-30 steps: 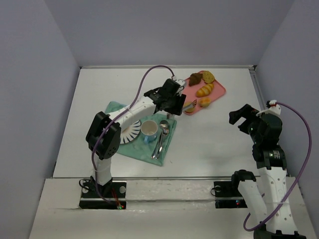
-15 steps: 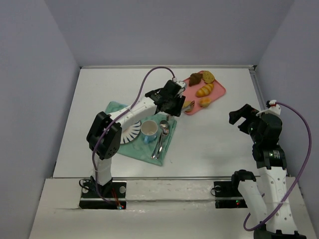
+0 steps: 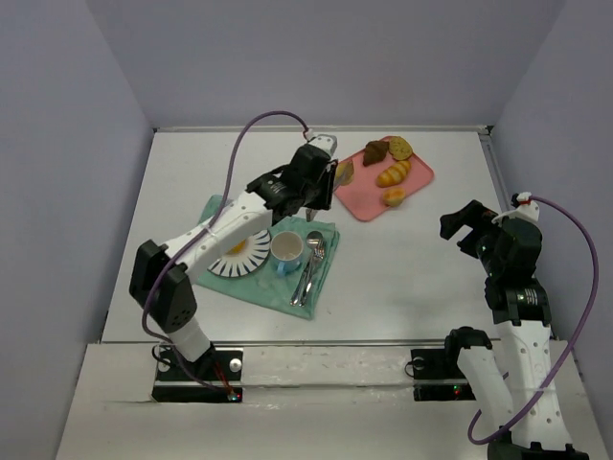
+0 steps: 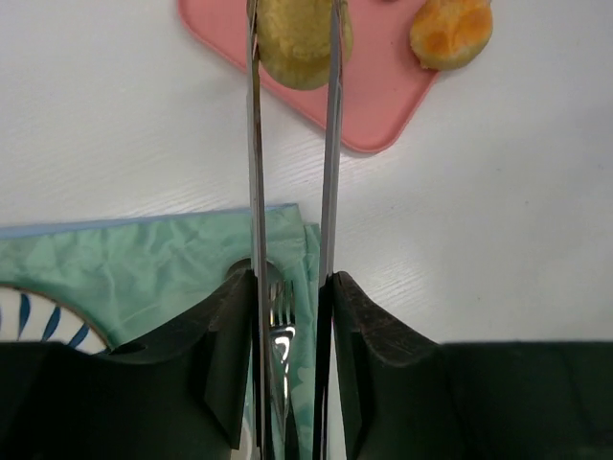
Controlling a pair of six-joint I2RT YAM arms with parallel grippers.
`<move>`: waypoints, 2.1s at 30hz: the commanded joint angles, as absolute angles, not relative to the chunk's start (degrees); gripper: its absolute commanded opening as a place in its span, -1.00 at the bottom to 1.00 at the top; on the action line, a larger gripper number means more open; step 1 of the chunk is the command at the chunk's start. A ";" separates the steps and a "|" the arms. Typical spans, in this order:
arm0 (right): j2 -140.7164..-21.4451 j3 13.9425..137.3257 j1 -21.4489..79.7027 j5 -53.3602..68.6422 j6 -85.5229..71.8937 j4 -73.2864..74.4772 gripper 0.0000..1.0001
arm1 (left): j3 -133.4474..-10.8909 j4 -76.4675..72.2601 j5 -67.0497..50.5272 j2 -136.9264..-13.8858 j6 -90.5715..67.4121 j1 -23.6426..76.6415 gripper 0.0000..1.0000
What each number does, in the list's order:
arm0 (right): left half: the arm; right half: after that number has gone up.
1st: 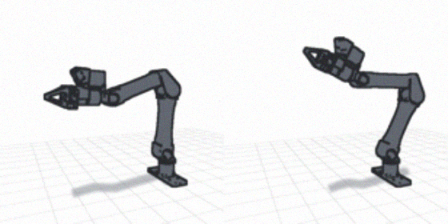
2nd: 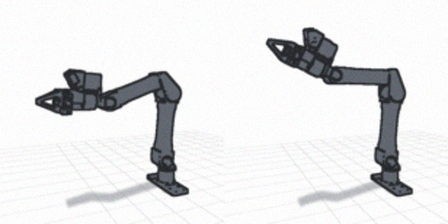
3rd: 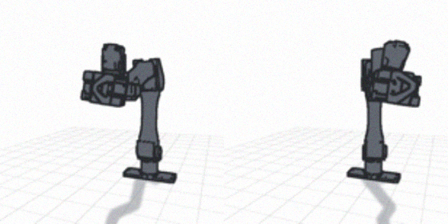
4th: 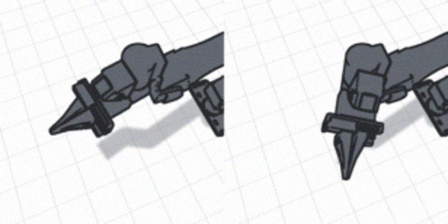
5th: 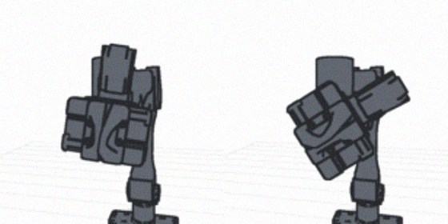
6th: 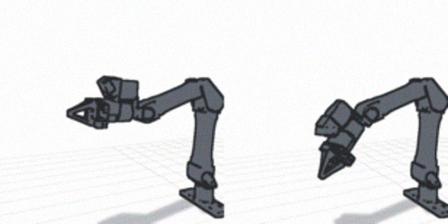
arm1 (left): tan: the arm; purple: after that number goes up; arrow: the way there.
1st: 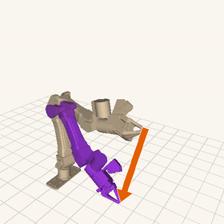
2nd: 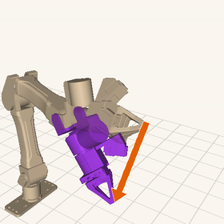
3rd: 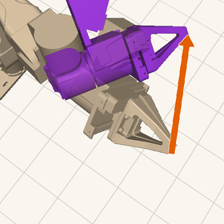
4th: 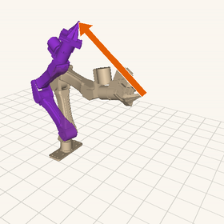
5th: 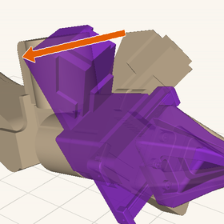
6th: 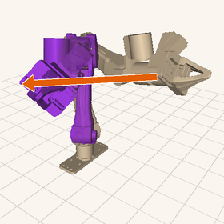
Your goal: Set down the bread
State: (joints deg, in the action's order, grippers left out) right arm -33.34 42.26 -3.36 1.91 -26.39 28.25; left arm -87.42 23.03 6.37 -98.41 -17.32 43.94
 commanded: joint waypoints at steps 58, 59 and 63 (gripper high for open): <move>-33.13 41.92 -3.52 1.32 -26.37 25.22 0.99 | -70.57 29.10 25.14 -60.90 -31.56 42.28 0.16; -33.05 41.84 -3.52 1.32 -26.28 25.14 0.99 | -71.36 27.35 25.31 -63.08 -30.60 42.36 0.15; -33.22 41.84 -3.52 1.23 -26.37 25.14 0.99 | -76.01 22.51 27.07 -69.16 -25.59 41.66 0.14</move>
State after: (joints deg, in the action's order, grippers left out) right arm -33.12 42.15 -3.36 2.15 -26.41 28.25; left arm -71.05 32.99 24.99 -64.47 -32.88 42.35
